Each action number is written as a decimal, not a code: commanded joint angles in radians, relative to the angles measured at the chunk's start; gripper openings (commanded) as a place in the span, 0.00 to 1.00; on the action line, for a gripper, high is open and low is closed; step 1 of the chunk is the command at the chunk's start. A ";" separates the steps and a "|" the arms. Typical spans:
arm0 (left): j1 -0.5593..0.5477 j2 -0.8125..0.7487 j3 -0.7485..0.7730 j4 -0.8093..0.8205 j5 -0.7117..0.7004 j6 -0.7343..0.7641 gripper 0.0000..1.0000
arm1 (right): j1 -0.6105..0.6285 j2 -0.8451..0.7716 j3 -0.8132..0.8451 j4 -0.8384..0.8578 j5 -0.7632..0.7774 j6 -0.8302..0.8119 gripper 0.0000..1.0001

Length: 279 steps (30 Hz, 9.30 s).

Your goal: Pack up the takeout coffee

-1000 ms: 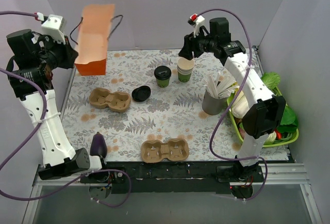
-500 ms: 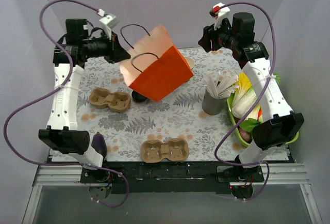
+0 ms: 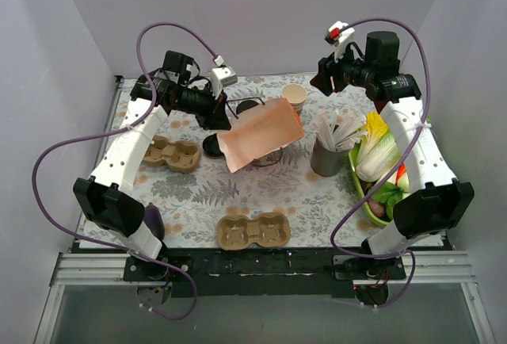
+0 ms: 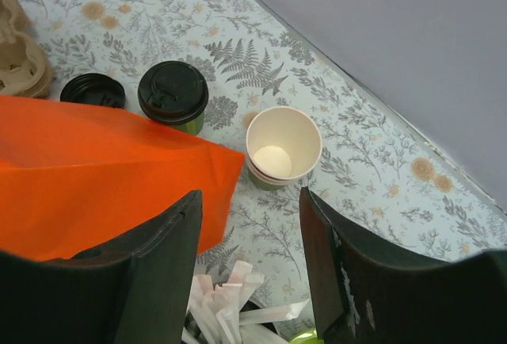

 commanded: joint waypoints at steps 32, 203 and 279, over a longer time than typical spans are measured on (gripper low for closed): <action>-0.122 0.141 0.157 -0.241 -0.101 0.274 0.00 | 0.075 -0.007 0.088 -0.342 -0.527 -0.422 0.63; -0.659 -0.452 -1.146 0.663 -0.378 0.048 0.17 | 0.215 0.099 -0.018 -0.285 -0.059 -0.258 0.01; -0.333 -0.721 -0.730 0.733 -0.205 0.162 0.00 | 0.365 -0.012 0.065 -0.368 -0.120 -0.298 0.01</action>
